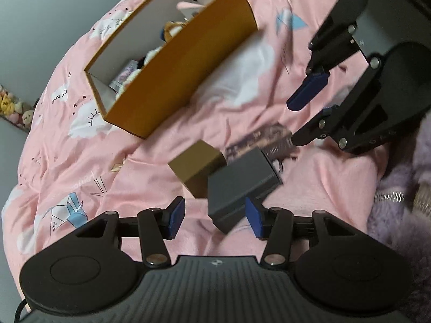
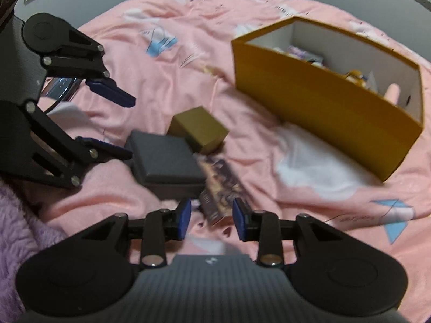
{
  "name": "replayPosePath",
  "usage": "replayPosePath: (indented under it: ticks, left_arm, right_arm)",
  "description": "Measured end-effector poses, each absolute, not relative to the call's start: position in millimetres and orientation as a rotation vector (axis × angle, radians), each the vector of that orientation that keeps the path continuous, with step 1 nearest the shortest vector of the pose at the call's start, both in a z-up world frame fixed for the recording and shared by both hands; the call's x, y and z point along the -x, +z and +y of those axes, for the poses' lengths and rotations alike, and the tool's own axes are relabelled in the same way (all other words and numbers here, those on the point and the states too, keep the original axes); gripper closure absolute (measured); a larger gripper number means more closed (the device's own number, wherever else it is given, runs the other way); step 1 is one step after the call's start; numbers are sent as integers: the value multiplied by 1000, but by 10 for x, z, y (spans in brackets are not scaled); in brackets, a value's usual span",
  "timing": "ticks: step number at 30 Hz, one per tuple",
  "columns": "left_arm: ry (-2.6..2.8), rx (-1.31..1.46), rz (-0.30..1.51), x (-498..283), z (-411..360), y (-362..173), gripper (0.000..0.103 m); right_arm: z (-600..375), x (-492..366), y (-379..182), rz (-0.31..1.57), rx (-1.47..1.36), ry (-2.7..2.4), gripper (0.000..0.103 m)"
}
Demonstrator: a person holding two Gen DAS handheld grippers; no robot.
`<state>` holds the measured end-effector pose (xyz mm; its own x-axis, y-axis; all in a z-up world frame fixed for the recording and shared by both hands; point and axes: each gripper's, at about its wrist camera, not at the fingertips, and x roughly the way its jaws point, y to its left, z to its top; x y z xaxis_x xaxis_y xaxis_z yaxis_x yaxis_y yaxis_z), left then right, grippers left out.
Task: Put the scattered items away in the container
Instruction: 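Withdraw both tools from the box toward the remaining items on the bed, then grasp the dark grey box with the left tool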
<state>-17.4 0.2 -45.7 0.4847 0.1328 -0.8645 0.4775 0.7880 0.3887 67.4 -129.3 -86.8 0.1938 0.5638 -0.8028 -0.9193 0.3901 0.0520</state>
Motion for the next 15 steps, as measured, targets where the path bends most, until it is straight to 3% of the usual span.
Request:
replayPosePath:
  ticks: [8,15]
  left_arm:
    - [-310,-654,1224,229,-48,-669,67]
    - [-292,-816,1156,331,-203,-785,67]
  right_arm:
    - [-1209,-611,-1007,944,541,1186,64]
    - [-1109,-576,-1117,967,592,1227,64]
